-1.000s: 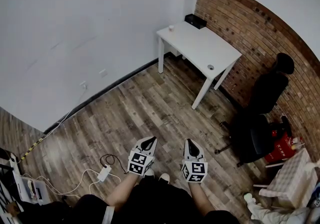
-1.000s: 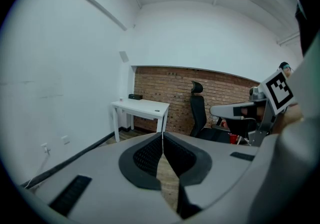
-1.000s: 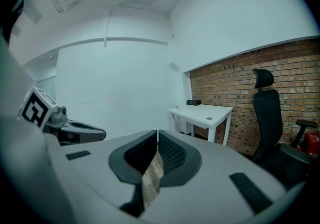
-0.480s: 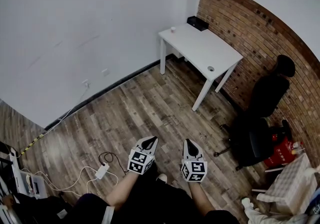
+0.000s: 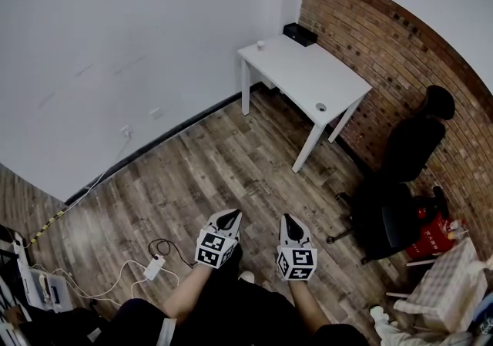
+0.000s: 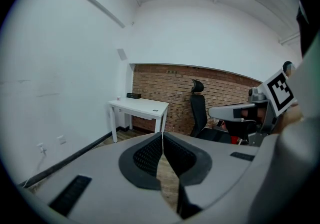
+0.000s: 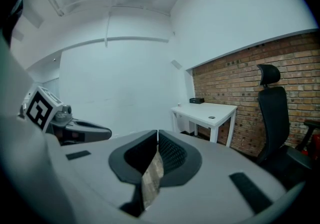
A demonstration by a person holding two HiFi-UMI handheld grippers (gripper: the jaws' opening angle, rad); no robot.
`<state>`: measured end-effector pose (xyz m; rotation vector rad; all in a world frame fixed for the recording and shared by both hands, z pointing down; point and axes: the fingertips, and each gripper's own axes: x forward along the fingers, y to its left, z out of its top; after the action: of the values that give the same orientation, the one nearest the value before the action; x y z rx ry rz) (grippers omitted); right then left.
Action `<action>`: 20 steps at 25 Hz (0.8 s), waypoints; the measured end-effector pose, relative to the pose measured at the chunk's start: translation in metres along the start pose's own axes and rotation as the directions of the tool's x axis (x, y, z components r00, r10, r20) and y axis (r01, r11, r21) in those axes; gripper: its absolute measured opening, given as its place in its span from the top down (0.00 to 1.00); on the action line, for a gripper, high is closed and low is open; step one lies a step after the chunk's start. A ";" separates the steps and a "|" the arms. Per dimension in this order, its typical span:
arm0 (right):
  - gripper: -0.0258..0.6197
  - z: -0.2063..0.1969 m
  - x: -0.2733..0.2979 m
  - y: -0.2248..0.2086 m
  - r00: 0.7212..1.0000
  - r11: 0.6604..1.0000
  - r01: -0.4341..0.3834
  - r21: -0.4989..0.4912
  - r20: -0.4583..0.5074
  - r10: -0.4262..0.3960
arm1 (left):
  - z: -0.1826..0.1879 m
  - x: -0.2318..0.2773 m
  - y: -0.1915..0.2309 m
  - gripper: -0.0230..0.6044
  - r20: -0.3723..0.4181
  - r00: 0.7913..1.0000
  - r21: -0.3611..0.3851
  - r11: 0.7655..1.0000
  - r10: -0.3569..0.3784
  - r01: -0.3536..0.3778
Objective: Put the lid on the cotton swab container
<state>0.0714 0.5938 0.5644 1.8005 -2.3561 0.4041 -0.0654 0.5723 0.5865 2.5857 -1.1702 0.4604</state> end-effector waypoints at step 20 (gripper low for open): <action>0.92 0.051 0.154 -0.039 0.999 1.000 0.026 0.008 -0.027 -0.025 | 0.062 0.118 0.110 0.93 -0.031 0.999 0.011 0.999 -0.042 0.042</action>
<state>0.0698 0.4273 0.5633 1.8149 -2.3142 0.4326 -0.0644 0.3999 0.5874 2.5982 -1.1041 0.4976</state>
